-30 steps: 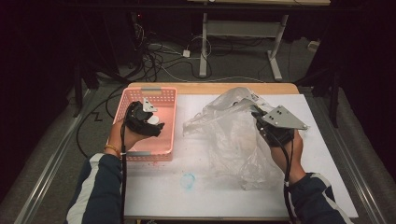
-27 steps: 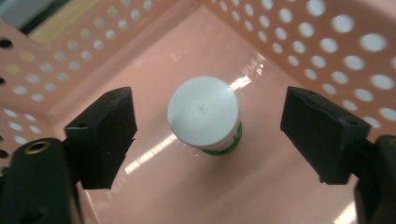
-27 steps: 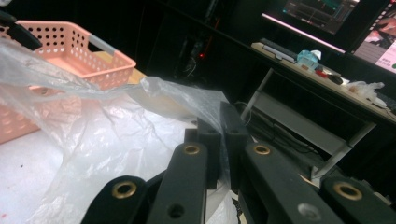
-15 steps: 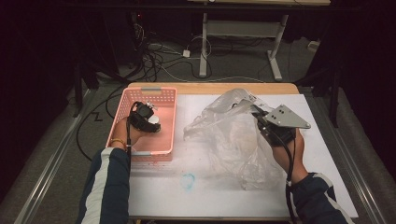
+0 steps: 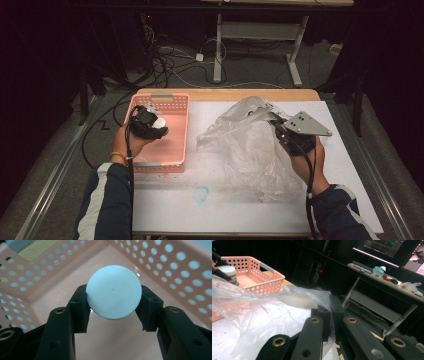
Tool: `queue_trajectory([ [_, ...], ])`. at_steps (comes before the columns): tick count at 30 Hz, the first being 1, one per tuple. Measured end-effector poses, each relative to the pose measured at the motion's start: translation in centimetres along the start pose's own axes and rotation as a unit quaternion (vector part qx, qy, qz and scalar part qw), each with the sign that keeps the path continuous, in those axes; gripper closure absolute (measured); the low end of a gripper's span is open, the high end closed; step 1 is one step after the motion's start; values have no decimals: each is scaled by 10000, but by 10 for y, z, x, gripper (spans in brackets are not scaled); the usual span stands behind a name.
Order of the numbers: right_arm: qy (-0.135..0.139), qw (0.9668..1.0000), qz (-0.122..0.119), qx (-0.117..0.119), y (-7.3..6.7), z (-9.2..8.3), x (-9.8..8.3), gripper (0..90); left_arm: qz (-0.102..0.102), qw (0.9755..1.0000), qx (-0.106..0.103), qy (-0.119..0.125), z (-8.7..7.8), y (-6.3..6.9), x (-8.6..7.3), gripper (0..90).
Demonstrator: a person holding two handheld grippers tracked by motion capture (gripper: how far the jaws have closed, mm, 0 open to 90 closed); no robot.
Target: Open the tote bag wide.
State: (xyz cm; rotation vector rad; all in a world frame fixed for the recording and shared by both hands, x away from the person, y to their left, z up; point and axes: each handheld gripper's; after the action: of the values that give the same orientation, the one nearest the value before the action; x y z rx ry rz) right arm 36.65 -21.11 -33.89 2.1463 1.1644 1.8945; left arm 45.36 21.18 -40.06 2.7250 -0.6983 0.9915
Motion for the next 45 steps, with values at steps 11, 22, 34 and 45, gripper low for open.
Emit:
queue_trajectory([
  [11,125,9997,206,50,1,2,-4,900,104,9949,-51,1000,-30,23,-17,483],
  [22,282,9992,246,-122,0,1,-9,900,983,9773,-453,1819,-97,98,-43,483],
  [34,429,9989,148,-90,-8,-2,0,900,1867,9647,-964,1586,-79,181,-65,483],
  [45,394,9991,147,-5,-10,-3,0,900,2174,9622,-1214,1101,-11,239,-42,482],
])
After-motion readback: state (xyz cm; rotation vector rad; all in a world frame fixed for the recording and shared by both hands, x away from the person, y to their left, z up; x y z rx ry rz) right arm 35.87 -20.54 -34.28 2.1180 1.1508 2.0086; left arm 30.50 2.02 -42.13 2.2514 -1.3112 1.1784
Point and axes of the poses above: each handheld gripper's, and its own axes: z roughly forward along the jaws, x roughly out of its top, y roughly to its right, and after that the axes turned 11 degrees about -z, right-handed
